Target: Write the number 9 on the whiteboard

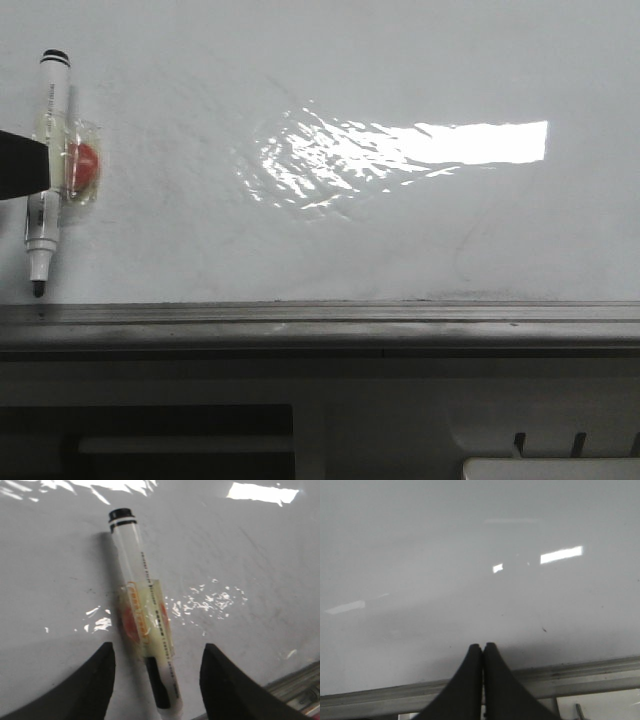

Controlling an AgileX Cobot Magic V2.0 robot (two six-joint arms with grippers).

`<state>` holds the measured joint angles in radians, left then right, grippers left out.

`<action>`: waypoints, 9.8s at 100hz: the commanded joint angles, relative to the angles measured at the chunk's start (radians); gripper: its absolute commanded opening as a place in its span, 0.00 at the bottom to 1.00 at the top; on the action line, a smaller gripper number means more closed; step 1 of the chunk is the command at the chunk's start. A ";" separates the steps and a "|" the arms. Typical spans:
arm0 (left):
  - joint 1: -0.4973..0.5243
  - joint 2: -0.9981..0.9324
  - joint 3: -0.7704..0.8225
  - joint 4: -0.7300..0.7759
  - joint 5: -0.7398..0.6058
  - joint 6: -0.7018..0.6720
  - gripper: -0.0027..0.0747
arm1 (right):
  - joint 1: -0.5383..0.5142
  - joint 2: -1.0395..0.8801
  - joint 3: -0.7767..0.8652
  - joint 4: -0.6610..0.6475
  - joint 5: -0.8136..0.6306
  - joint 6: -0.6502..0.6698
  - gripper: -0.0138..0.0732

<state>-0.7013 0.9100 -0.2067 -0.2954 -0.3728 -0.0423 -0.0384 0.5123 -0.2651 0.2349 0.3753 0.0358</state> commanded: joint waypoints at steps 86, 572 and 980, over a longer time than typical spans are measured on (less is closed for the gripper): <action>-0.027 0.112 -0.043 0.348 -0.115 -0.009 0.01 | 0.551 0.179 -0.274 0.052 0.097 -0.204 0.15; -0.244 0.192 -0.115 -0.248 -0.263 -0.018 0.01 | 0.826 0.628 -0.789 0.182 0.324 -0.138 0.62; 0.747 -0.944 0.253 0.276 0.605 0.049 0.01 | 0.826 -0.479 0.077 -0.117 -0.358 -0.141 0.08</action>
<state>0.0120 -0.0059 0.0041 -0.0169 0.2011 0.0176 0.7882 0.0241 -0.1606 0.1270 0.0963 -0.0950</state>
